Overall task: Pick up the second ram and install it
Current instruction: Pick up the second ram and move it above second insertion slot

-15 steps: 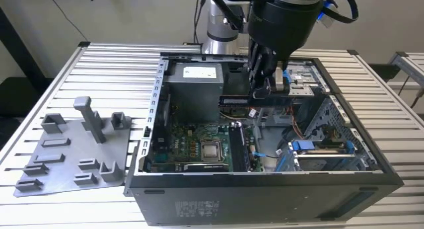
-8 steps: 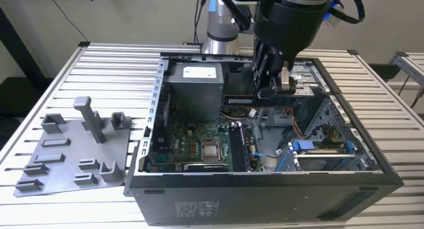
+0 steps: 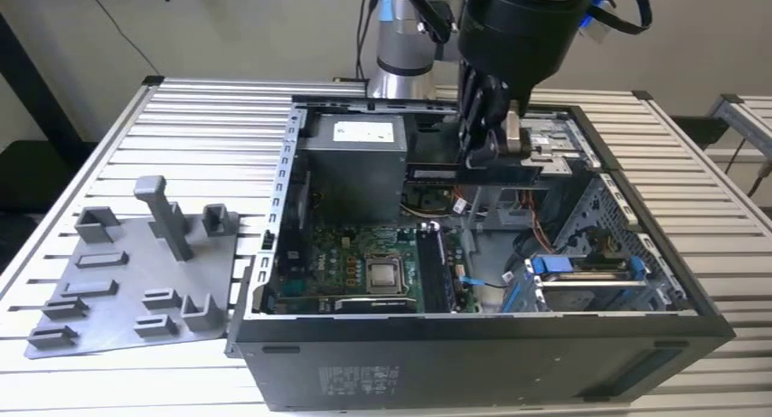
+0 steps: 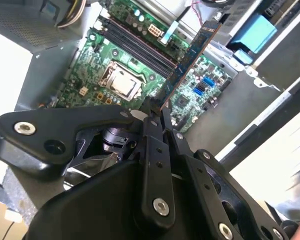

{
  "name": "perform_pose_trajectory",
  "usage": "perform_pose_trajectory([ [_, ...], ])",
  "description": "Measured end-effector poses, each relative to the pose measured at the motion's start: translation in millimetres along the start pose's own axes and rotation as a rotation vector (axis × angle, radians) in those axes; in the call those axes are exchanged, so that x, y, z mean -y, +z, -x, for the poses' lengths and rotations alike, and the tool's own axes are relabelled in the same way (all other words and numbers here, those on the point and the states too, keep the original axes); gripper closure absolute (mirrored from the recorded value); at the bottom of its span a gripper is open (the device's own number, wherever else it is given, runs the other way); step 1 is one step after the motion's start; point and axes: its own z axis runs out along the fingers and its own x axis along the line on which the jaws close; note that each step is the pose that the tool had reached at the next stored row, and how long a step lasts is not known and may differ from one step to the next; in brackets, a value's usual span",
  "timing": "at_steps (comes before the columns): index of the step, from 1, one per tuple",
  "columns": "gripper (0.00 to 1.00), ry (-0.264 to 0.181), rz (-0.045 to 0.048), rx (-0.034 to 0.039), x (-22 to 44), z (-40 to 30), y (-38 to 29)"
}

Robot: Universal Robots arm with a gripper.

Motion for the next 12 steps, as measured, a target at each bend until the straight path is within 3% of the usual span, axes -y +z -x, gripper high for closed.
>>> perform_pose_trajectory([
  [12, 0.86, 0.000, 0.0000, 0.0000, 0.4, 46.7, 4.6],
])
